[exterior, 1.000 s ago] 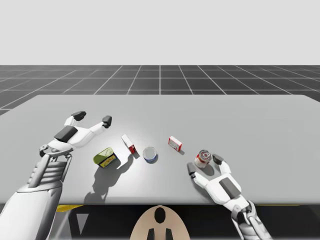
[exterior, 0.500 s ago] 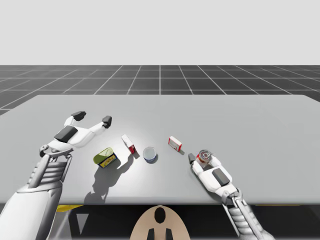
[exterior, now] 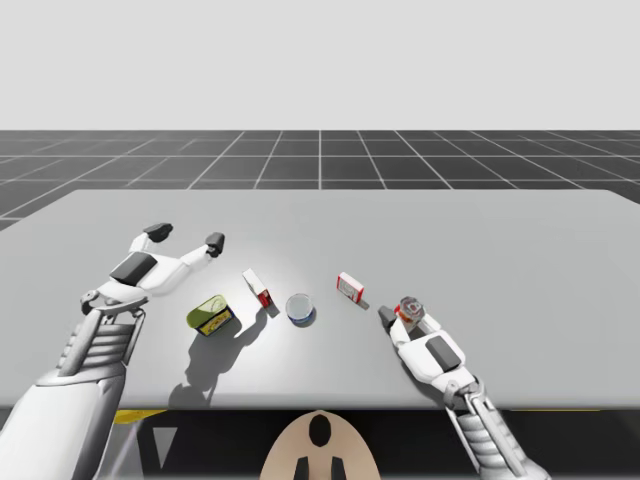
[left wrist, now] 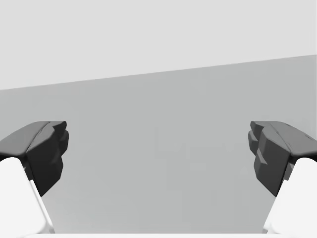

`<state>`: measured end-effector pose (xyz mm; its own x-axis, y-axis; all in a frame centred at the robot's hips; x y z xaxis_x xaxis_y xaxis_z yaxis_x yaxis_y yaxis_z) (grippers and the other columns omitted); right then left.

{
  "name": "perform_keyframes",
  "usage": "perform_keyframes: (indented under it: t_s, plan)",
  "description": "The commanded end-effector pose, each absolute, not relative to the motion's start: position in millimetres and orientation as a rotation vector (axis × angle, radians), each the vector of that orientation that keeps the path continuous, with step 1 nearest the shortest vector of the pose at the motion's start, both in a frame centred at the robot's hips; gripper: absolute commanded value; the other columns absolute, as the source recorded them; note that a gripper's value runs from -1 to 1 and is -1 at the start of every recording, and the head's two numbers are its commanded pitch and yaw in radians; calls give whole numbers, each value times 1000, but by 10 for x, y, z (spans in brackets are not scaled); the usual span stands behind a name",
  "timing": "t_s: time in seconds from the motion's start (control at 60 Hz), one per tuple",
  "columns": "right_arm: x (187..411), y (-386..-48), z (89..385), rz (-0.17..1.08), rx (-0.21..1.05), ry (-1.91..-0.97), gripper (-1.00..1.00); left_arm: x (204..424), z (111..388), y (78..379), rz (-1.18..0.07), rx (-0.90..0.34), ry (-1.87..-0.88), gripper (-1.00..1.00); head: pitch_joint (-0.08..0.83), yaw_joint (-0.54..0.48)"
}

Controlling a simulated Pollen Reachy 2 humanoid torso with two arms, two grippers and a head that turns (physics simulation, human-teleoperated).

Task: Lift the red soup can off the table.

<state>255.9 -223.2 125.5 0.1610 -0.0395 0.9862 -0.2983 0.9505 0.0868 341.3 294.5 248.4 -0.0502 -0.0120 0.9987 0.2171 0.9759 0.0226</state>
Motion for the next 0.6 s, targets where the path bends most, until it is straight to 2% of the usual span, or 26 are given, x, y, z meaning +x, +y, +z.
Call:
perform_keyframes:
  t_s: [0.017,0.15,0.3,0.467,0.517,0.533,0.6]
  plan:
    - [2523,-2218,1246,152,330,-1405,1000,3412,2479,2943,-188,-156,-1611,-1000,352,-329]
    - [2501,-2249,1465,129,372,-1438,1000,3416,2473,2942,-191,-153,-1608,-1000,334,-327]
    - [2476,-2221,2096,160,437,-1537,1000,3419,2480,2943,-189,-149,-1608,-1000,330,-331]
    - [2442,-2179,2756,215,434,-1673,1000,3420,2486,2946,-186,-145,-1607,-1000,326,-333]
    - [2428,-2172,2835,223,432,-1689,1000,3420,2490,2949,-184,-146,-1608,-1000,325,-332]
    - [2398,-2156,2974,240,433,-1714,1000,3419,2495,2952,-181,-146,-1609,-1000,323,-331]
    - [2346,-2133,3159,264,433,-1755,1000,3418,2499,2952,-179,-146,-1611,-1000,319,-327]
